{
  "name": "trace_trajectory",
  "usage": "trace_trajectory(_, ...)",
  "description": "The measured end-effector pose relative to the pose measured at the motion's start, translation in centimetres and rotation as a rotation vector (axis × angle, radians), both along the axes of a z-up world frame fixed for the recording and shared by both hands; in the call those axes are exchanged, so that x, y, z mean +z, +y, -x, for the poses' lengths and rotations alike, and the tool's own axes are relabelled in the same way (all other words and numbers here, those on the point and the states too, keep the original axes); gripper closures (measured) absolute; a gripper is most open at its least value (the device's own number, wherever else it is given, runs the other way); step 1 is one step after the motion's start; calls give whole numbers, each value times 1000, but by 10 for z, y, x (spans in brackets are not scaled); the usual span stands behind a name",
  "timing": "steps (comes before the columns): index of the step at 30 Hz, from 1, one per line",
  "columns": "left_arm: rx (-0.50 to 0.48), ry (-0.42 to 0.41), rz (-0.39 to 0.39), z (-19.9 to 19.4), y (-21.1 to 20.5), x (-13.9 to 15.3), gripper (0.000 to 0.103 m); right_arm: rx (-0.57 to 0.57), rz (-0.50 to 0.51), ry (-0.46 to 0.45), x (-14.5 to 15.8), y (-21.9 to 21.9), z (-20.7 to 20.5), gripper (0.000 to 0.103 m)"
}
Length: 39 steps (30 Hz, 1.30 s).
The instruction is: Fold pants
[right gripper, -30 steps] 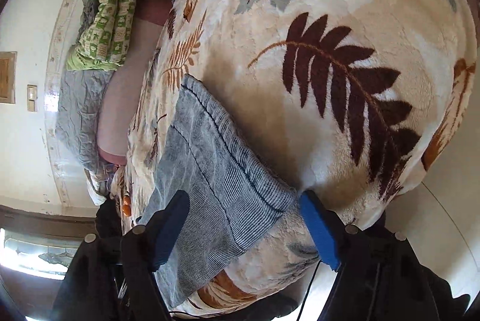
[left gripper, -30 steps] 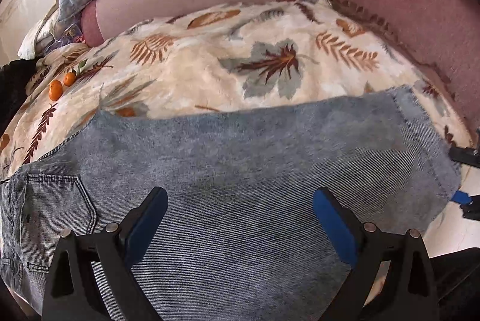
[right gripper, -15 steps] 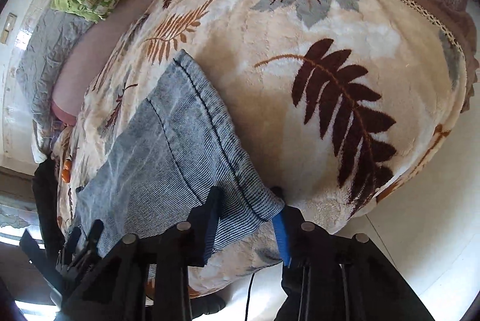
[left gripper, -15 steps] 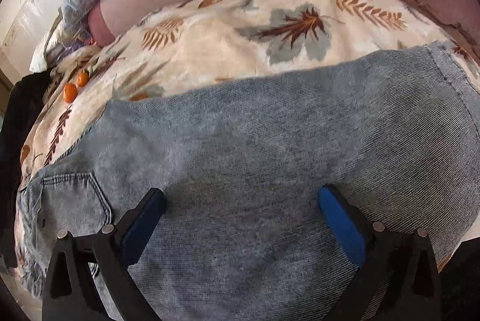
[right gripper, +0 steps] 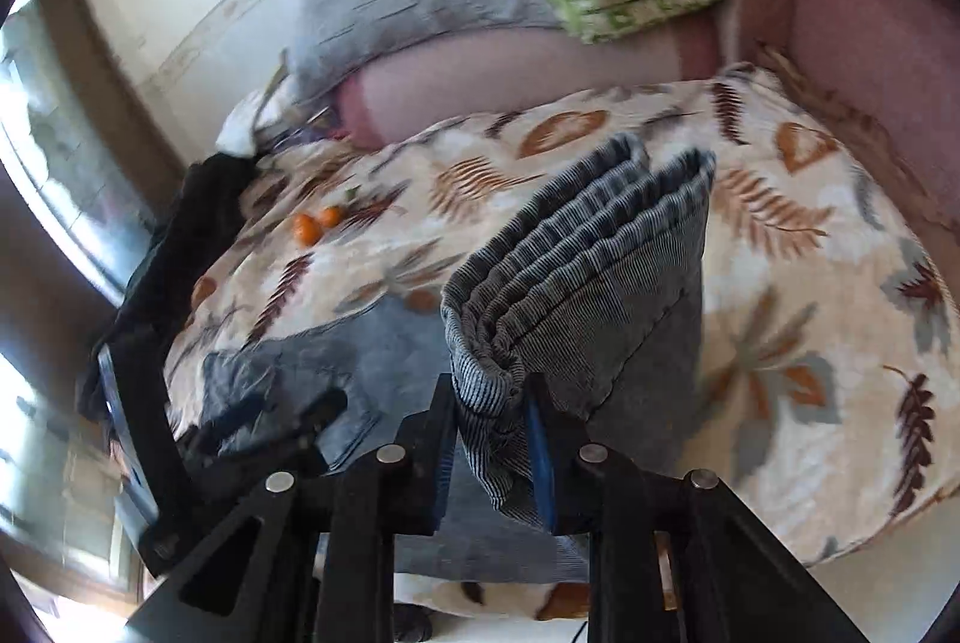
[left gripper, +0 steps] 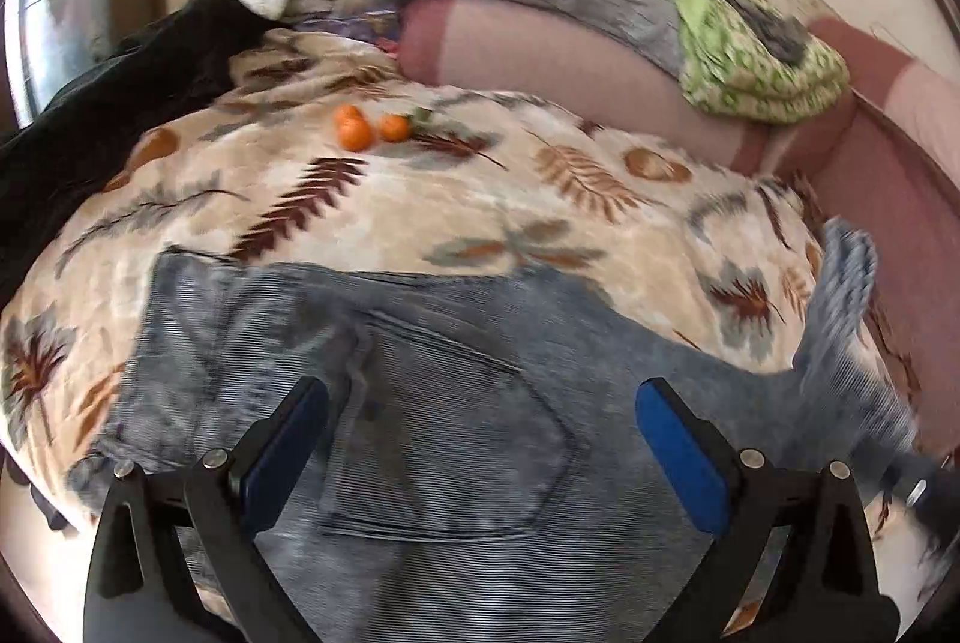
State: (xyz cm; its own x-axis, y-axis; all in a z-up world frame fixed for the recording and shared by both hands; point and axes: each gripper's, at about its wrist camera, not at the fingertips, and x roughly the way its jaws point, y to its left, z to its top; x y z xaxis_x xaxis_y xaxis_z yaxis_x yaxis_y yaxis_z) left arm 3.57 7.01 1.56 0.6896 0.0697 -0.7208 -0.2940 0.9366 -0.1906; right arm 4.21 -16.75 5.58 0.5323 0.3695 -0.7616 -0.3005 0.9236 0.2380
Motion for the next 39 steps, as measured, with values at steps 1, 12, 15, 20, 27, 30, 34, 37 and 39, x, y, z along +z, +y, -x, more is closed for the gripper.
trace_trajectory(1, 38, -11, 0, 6, 15, 0, 1, 48, 11, 30, -19, 21, 3, 80)
trace_trajectory(12, -24, -14, 151, 15, 31, -15, 1, 110, -210, 166, -81, 7, 21, 35)
trace_trajectory(15, -191, 10, 276, 10, -1, -12, 1, -15, -300, 148, -72, -34, 18, 33)
trace_trajectory(20, -369, 104, 550, 7, -42, -34, 2, -152, -363, 176, -86, -79, 8, 31)
trace_trajectory(27, -378, 197, 636, 0, -67, -44, 8, -140, -421, 186, -109, -102, 11, 31)
trace_trajectory(30, -309, 277, 610, -5, -70, -62, 15, -130, -468, 198, -115, -106, 11, 31)
trace_trajectory(34, -253, 284, 615, 2, -67, -62, 25, -118, -517, 210, -118, -113, 12, 31)
trace_trajectory(37, -246, 299, 582, 4, -73, -61, 25, -110, -540, 222, -121, -116, 11, 31)
trace_trajectory(39, -239, 315, 543, 2, -76, -68, 27, -109, -556, 230, -122, -119, 11, 31)
